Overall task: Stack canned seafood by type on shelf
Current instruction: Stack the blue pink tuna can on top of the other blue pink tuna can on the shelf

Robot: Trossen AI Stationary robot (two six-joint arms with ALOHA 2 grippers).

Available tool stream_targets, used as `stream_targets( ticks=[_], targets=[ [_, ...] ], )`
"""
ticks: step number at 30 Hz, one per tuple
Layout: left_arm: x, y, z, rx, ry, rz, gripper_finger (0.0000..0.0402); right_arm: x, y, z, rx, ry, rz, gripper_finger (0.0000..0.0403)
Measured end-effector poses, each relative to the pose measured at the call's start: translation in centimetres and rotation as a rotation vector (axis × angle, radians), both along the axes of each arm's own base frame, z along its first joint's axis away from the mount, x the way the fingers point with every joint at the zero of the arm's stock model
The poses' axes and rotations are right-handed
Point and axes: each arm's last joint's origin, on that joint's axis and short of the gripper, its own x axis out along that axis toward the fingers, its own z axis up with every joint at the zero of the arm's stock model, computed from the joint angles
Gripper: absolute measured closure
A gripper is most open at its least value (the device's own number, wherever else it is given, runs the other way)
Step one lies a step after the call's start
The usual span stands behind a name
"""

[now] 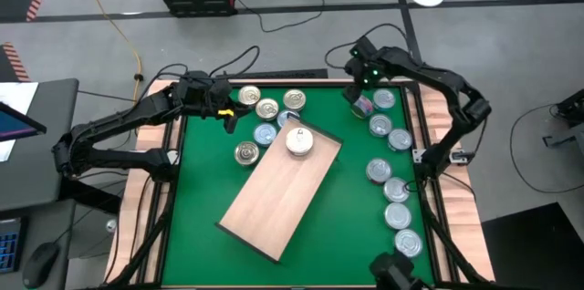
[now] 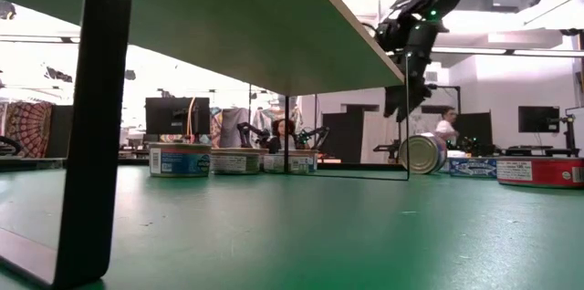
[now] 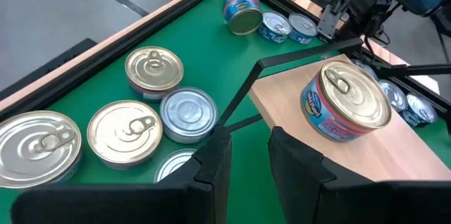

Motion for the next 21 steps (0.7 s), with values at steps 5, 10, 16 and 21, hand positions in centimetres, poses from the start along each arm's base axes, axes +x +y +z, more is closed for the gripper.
stream_targets(
  ticks=[5, 10, 16, 21],
  targets=[
    [0.0, 0.0, 0.0, 0.019, 0.006, -0.01, 0.031, -1.4, 1.4, -1.2, 0.013, 0.04, -0.023, 0.0091],
    [0.0, 0.0, 0.0, 0.021, 0.007, -0.012, 0.031, -2.3, 2.3, -2.5, -0.015, 0.086, -0.017, 0.0091],
    [0.0, 0.0, 0.0, 0.037, 0.012, -0.02, 0.031, -2.8, 3.0, -4.4, 0.003, 0.123, -0.016, 0.0091],
    [0.0, 0.0, 0.0, 0.035, 0.011, -0.019, 0.031, -3.1, 3.5, -6.1, -0.036, 0.179, -0.008, 0.0092]
  ],
)
